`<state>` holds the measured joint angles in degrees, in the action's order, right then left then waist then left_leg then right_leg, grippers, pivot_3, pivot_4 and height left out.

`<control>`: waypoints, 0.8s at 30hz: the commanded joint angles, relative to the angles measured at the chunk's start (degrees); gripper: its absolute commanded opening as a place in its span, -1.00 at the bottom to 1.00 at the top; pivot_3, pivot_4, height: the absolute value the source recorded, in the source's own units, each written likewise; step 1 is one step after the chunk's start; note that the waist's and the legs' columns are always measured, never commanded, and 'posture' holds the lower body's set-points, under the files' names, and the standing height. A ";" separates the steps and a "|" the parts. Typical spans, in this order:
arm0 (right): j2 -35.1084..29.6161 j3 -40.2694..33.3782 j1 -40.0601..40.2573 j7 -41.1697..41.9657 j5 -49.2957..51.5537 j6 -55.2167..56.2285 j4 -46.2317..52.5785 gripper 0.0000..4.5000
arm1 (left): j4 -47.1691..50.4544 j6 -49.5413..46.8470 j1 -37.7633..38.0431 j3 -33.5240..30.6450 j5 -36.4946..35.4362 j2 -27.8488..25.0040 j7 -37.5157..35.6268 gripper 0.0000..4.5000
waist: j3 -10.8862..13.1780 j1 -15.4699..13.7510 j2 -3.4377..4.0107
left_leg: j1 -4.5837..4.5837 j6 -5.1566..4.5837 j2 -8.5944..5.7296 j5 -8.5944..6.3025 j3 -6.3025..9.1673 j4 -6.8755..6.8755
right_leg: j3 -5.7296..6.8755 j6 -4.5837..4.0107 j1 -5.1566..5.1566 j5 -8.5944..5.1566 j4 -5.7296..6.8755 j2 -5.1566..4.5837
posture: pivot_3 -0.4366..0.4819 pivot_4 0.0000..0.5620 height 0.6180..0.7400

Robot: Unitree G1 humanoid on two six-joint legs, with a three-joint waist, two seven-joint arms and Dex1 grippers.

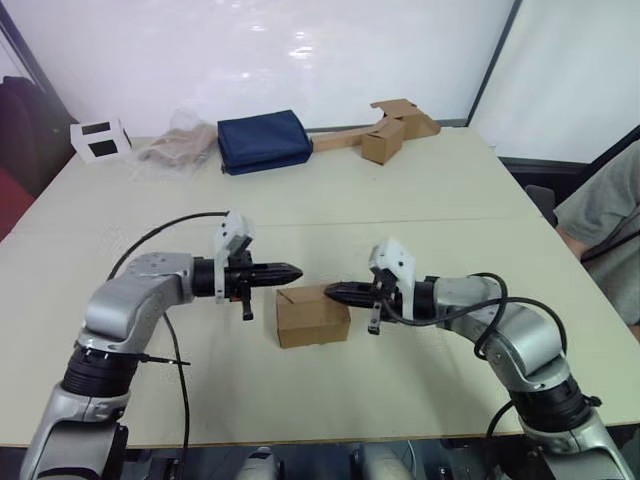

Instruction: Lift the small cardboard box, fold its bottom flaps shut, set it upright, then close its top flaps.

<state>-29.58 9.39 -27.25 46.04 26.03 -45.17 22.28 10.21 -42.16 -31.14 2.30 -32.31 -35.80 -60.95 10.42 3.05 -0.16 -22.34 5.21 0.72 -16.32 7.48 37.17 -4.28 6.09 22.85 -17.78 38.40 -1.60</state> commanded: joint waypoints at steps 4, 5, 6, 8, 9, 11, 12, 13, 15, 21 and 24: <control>0.49 2.13 -1.63 -0.63 -1.91 2.34 -0.75 -1.00 | 4.02 2.55 2.42 4.55 3.67 -1.03 0.73 -0.98 | 0.00 -0.21 0.00 | 0.00 0.00 0.00 0.00 0.00 0.00 | 0.00 0.00 0.01 0.00 0.00 0.00 | -0.05 -0.47 1.00; 0.45 2.51 -1.71 -0.66 -2.25 2.52 -0.88 -1.00 | 4.12 2.79 2.73 4.86 3.96 -1.12 0.70 -0.98 | 0.00 -0.26 0.00 | 0.00 0.00 0.00 0.00 0.00 0.00 | 0.00 0.00 0.01 0.00 0.00 0.01 | -0.05 -0.47 1.00; 0.23 3.17 -1.75 -0.55 -2.85 2.82 -1.09 -1.00 | 4.07 2.99 3.05 5.00 4.14 -1.02 0.80 -0.98 | 0.00 -0.35 0.00 | 0.00 0.00 0.00 0.00 0.00 0.00 | 0.00 0.00 0.01 0.00 0.00 0.01 | -0.05 -0.47 1.00; -0.48 5.05 -1.64 -0.09 -4.58 3.68 -1.53 -1.00 | 3.52 4.04 3.86 5.94 5.50 -1.14 1.00 -0.98 | 0.00 -0.43 0.00 | 0.00 0.00 0.00 0.00 -0.01 0.00 | 0.00 0.00 0.01 0.00 0.00 0.01 | -0.05 -0.47 1.00; -0.88 6.06 -1.55 0.19 -5.52 4.17 -1.76 -1.00 | 3.16 4.72 4.30 6.57 6.47 -1.28 1.07 -0.98 | 0.00 -0.44 0.00 | 0.00 0.00 0.00 0.00 -0.01 0.00 | 0.00 0.00 0.01 0.00 0.00 0.01 | -0.05 -0.47 1.00; -1.18 7.61 -1.53 0.16 -7.11 4.88 -2.47 -1.00 | 2.05 6.67 5.21 7.73 8.60 -1.34 1.38 -0.98 | 0.00 -0.47 0.00 | 0.00 0.00 0.00 0.00 -0.01 0.00 | 0.00 0.00 0.01 0.00 0.00 0.00 | -0.05 -0.47 1.00; -1.20 8.00 -1.58 0.18 -7.63 5.19 -2.76 -1.00 | 1.86 7.09 5.45 7.71 8.75 -1.03 1.55 -0.98 | 0.00 -0.47 0.00 | 0.00 0.00 0.00 0.00 -0.01 0.00 | 0.00 0.00 0.01 0.00 -0.01 0.00 | -0.05 -0.47 1.00; -1.42 8.64 -1.62 0.31 -8.54 5.83 -3.03 -1.00 | 2.04 6.56 5.70 7.31 8.01 -0.59 1.82 -0.98 | 0.00 -0.48 0.00 | 0.00 0.00 0.00 0.00 -0.01 0.00 | 0.00 0.00 0.01 0.00 -0.01 0.00 | -0.05 -0.47 1.00; -1.69 9.41 -1.55 0.71 -9.75 6.88 -3.41 -1.00 | 2.46 6.30 6.11 7.24 7.78 -0.51 1.86 -0.98 | 0.00 -0.52 0.00 | 0.00 0.00 0.00 0.00 -0.01 0.00 | 0.00 0.00 0.00 0.00 -0.01 0.00 | -0.05 -0.47 1.00; -1.23 9.56 -1.44 1.04 -11.03 8.09 -4.38 -1.00 | 1.95 7.53 6.96 7.88 9.33 -0.89 1.78 -0.98 | 0.00 -0.49 0.00 | 0.02 0.00 0.00 0.00 -0.01 0.00 | 0.00 0.00 -0.02 0.00 0.00 0.01 | -0.05 -0.47 1.00; -1.15 9.34 -1.27 1.07 -11.04 8.13 -4.25 -1.00 | 2.04 7.65 7.32 7.51 9.25 -0.98 1.79 -0.98 | 0.00 -0.49 0.00 | 0.03 0.00 0.00 0.00 -0.01 0.00 | 0.00 0.00 -0.02 0.00 0.00 0.00 | -0.05 -0.47 1.00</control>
<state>-30.70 18.87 -28.24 47.03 15.42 -37.29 17.70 11.96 -34.56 -24.63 10.10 -23.45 -36.04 -59.24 10.41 2.56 -0.17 -22.32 5.21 0.72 -16.32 7.47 37.18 -4.28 6.09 22.83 -17.78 38.39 -1.59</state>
